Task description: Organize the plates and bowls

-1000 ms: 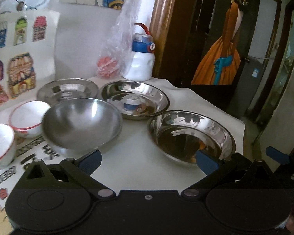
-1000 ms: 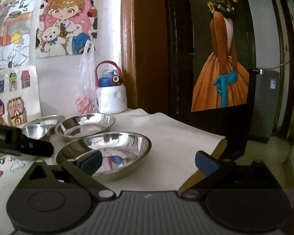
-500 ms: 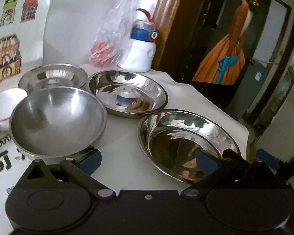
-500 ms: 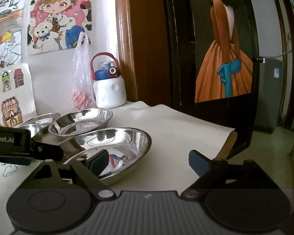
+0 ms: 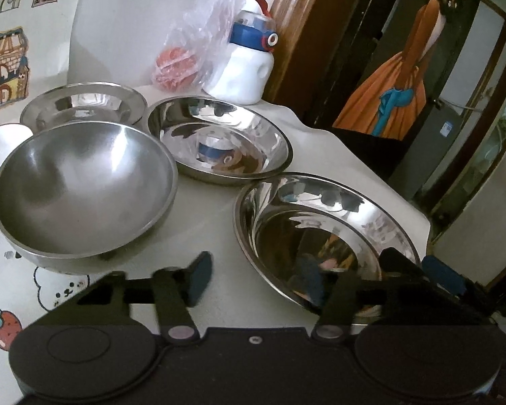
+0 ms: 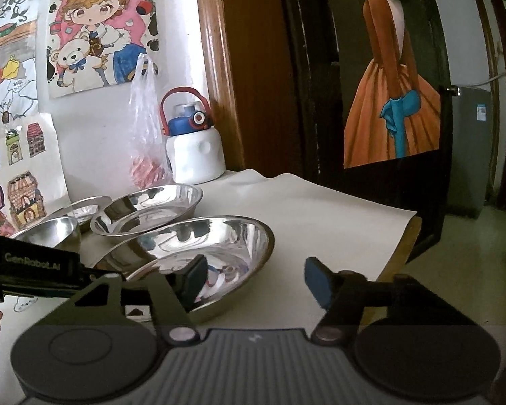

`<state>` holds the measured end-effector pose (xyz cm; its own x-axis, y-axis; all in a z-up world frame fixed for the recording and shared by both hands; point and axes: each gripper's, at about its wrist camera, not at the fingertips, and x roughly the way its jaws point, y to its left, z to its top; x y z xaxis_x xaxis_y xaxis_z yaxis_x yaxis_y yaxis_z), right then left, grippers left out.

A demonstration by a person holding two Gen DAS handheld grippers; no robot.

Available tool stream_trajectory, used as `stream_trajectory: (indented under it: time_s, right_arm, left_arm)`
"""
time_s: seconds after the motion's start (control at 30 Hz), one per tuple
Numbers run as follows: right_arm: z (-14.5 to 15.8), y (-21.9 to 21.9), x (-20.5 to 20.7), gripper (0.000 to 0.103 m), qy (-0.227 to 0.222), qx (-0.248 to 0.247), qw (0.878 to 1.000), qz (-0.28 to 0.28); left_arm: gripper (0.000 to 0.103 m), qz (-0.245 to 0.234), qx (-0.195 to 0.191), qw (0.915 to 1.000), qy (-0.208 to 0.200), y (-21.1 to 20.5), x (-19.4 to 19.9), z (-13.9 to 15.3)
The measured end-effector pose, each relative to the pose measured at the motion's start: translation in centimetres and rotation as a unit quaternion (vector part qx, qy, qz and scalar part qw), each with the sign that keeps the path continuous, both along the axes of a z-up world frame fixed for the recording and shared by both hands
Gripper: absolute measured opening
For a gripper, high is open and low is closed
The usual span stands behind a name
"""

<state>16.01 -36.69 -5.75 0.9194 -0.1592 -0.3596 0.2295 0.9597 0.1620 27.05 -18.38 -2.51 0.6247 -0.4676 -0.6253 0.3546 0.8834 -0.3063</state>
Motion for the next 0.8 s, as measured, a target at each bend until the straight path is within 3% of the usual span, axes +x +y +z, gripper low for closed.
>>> stream_trajectory:
  time_s: [0.13,0.23,0.4,0.8]
  right_arm:
    - [0.0,0.1,0.1,0.046,-0.001,0.014,1.0,0.006]
    - [0.2,0.5,0.0,0.035,-0.002,0.015,1.0,0.007]
    - [0.3,0.5,-0.8,0.029,0.001,0.015,1.0,-0.003]
    - [2.3,1.0,-1.5,0.029,-0.015,0.005,1.0,-0.004]
  left_arm:
    - [0.04,0.0,-0.008,1.0,0.004,0.0,0.3,-0.1]
    - [0.026,-0.005,-0.015,0.9998,0.01,-0.1,0.4,-0.2]
    - [0.024,-0.009,-0.021,0.9997,0.006,-0.1,-0.2,-0.2]
    - [0.021,-0.028,-0.016,0.999,-0.031,0.1,-2.5,1.6]
